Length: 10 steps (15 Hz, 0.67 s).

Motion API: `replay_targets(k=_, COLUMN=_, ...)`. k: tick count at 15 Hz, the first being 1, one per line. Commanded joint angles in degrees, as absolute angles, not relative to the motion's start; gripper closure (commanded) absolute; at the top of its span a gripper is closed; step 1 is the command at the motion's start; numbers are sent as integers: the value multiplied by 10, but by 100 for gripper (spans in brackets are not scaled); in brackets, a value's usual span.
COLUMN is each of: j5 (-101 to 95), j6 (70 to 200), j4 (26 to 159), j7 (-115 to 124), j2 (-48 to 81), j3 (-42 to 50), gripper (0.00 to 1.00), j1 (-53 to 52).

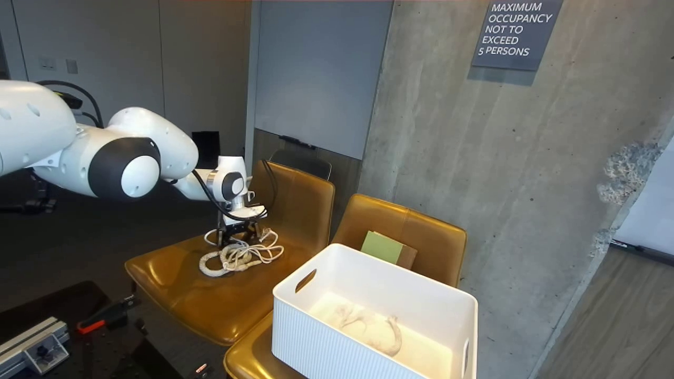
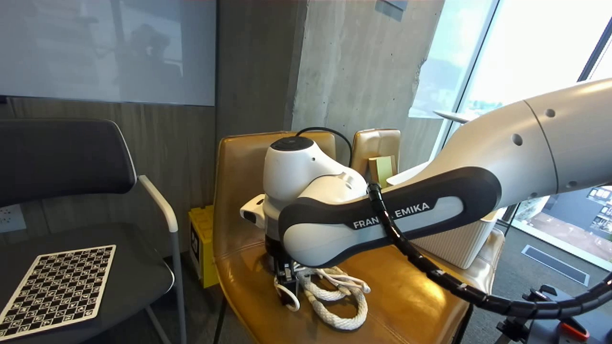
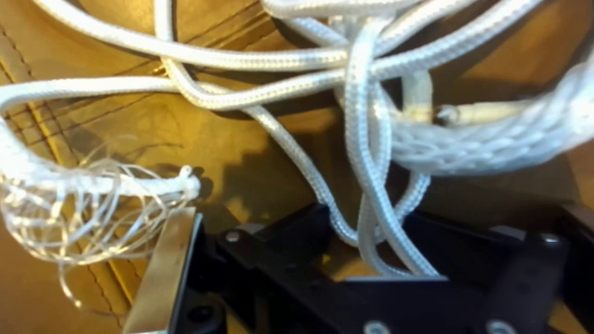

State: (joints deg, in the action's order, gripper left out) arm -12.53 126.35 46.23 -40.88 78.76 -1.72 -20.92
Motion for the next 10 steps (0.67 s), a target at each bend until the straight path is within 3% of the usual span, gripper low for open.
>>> replay_targets(k=1, j5=-132, j6=1337, j4=602, j7=-373, j2=724, j3=-14, gripper=86, j1=-213)
replay_targets(k=3, j5=-138, j6=1360, j4=656, j7=-354, j2=684, j3=-6, gripper=100, j1=-216)
replay_targets(k=10, j5=-167, j6=1474, j4=841, j7=-283, j2=543, j3=19, gripper=100, j1=-214)
